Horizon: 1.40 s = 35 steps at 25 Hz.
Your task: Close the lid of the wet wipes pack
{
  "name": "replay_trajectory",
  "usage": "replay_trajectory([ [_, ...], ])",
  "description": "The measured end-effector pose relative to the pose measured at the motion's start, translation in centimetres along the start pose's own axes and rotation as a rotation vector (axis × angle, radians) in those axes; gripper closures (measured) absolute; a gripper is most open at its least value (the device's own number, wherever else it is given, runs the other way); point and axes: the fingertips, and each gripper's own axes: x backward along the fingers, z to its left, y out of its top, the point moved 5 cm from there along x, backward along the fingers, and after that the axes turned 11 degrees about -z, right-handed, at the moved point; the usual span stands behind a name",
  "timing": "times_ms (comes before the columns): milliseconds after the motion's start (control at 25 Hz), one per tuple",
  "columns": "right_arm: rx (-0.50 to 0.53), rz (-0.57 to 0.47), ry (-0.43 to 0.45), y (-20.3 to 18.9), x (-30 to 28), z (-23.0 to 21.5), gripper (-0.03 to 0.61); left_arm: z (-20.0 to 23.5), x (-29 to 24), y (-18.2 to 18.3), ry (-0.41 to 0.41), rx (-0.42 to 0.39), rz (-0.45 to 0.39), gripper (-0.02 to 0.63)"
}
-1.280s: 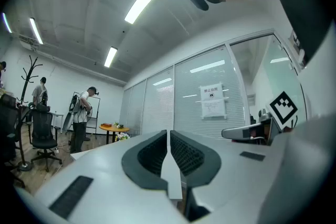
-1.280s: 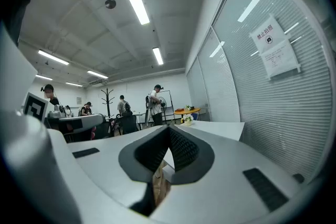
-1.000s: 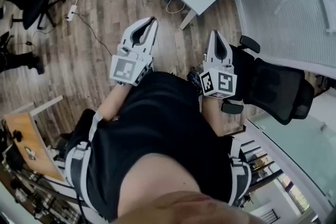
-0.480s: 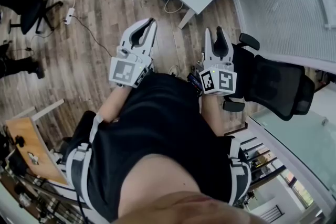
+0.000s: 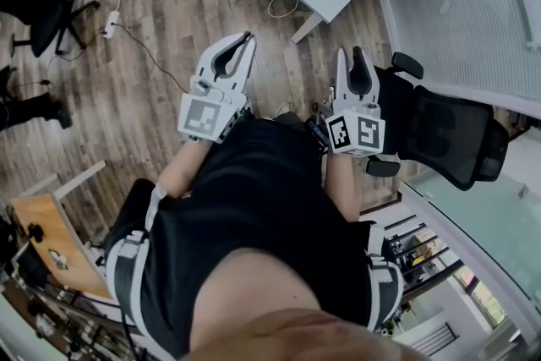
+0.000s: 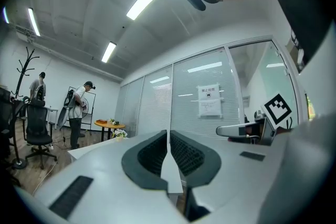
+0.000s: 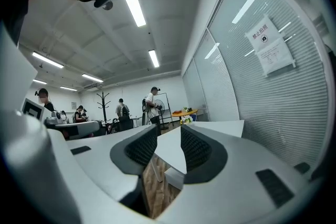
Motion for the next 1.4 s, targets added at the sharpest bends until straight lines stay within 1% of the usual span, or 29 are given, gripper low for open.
replay_trajectory([
  [200, -0.006, -0.007, 0.003, -1.0, -2.0, 1.6, 0.43, 2.3, -0.2, -0.9, -0.031, 0.002, 0.027, 0.577],
  [400, -0.012, -0.019, 0.018, -0.8, -5.7, 0.1, 0.43, 4.0, -3.3, -2.2, -0.013, 0.019, 0.035, 0.577],
  [600, -0.005, -0.023, 0.056, -1.3, -11.9, -4.0, 0.43, 5.6, -9.9, -4.4, -0.001, -0.014, 0.045, 0.577],
  [760, -0.007, -0.024, 0.091, -0.9, -17.4, -7.8, 0.43, 6.6, -16.2, -5.4, 0.012, -0.033, 0.047, 0.577],
  [920, -0.01, -0.021, 0.13, -0.4, -23.0, -11.2, 0.431, 7.8, -22.2, -6.1, 0.015, -0.073, 0.052, 0.577],
  [1120, -0.03, 0.0, 0.142, -0.9, -28.2, -14.5, 0.433, 9.6, -27.3, -8.6, 0.001, -0.132, 0.132, 0.577],
  [1280, -0.032, 0.035, 0.141, -2.0, -31.9, -16.0, 0.433, 12.0, -31.3, -11.2, -0.04, -0.187, 0.214, 0.577],
  [1400, -0.019, 0.05, 0.139, -2.8, -35.4, -16.9, 0.433, 14.4, -35.1, -13.2, -0.089, -0.232, 0.255, 0.577],
])
